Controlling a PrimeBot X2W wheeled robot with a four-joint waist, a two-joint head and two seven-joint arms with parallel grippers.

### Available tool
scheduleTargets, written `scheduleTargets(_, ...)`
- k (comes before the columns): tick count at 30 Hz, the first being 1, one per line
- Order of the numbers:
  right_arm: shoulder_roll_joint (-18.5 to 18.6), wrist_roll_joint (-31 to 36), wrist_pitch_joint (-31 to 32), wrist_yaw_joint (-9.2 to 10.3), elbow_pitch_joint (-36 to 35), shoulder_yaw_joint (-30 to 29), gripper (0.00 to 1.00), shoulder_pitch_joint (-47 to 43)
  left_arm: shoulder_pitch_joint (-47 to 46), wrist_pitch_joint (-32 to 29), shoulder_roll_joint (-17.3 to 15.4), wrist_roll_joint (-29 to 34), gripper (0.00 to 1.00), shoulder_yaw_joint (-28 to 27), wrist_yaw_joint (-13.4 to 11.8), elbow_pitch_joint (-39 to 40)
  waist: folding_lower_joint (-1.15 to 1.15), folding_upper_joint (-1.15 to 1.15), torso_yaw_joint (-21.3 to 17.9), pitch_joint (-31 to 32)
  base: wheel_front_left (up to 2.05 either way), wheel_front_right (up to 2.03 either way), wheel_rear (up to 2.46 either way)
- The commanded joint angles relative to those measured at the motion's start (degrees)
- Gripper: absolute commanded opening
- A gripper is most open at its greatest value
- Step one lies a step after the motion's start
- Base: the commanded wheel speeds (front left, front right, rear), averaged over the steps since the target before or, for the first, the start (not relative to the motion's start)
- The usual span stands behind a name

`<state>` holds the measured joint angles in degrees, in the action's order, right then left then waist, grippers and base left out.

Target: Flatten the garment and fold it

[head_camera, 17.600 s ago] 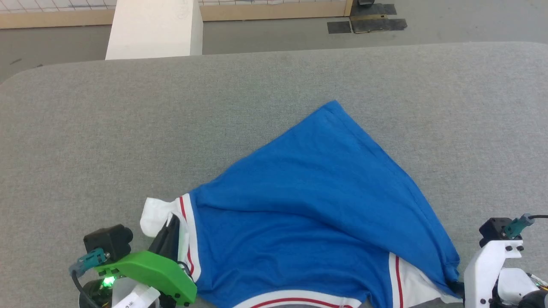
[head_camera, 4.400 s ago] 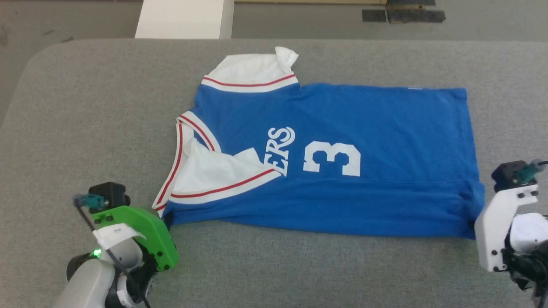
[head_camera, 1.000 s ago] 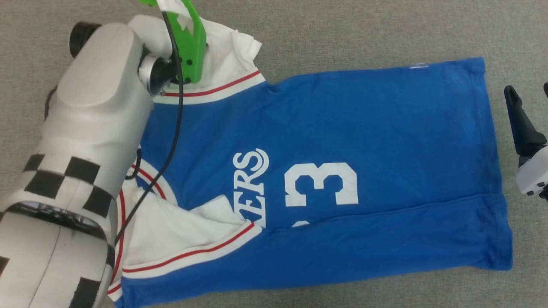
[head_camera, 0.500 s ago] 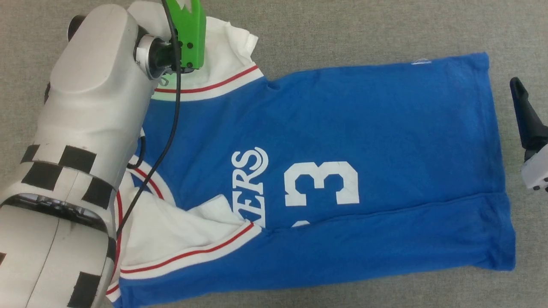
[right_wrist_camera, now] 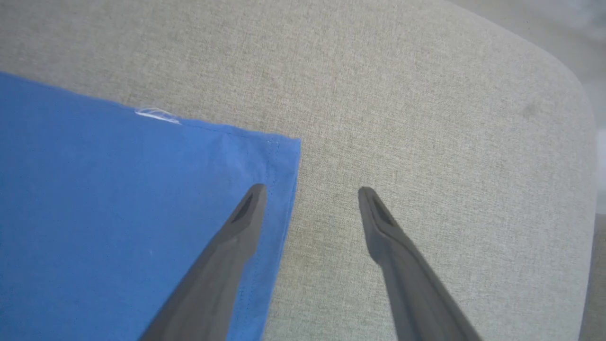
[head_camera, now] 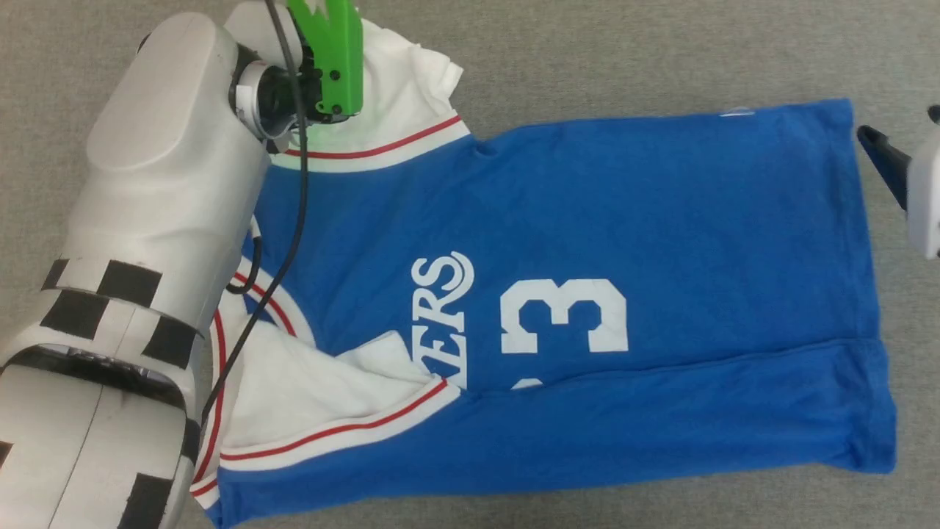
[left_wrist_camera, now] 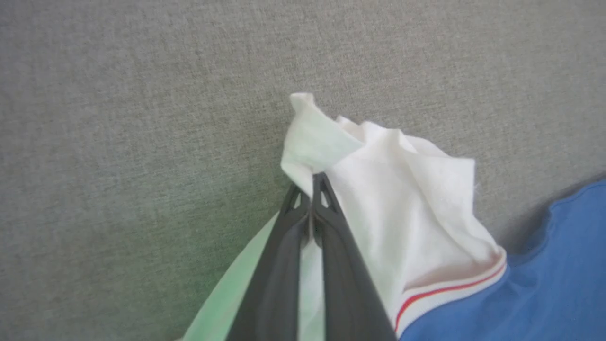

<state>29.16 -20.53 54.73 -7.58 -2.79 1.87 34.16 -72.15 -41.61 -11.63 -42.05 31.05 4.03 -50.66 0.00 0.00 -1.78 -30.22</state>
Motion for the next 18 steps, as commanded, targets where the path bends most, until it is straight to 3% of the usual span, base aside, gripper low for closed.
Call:
scheduleTargets(1, 0.2, 0.6, 2.3, 0.09, 0.6, 1.5, 1.0, 2.3, 0.4, -0.1, -0.4, -0.1, 0.0, 0.1, -0.3, 1.0, 0.0, 0.0, 0.9, -1.0, 0.0, 0.0, 0.0)
scheduleTargets(8, 0.8, 2.4, 10.4, 0.09, 5.2, 6.9, 1.0, 8.7, 0.5, -1.0, -1.3, -0.5, 0.0, -0.2, -1.3, 6.4, 0.0, 0.0, 2.8, -3.7, 0.0, 0.0, 0.0)
scheduleTargets(17, 1.5, 1.8, 13.4, 0.09, 9.2, 9.7, 1.0, 9.2, 1.9, -1.4, -2.6, -0.9, 0.0, -0.2, -2.3, 12.3, 0.0, 0.0, 4.1, -5.3, 0.0, 0.0, 0.0)
scheduleTargets(18, 1.4, 1.6, 13.9, 0.09, 9.6, 9.4, 0.9, 9.0, 2.2, -1.5, -2.8, -1.0, 0.0, -0.3, -2.4, 12.9, 0.0, 0.0, 4.1, -5.3, 0.0, 0.0, 0.0)
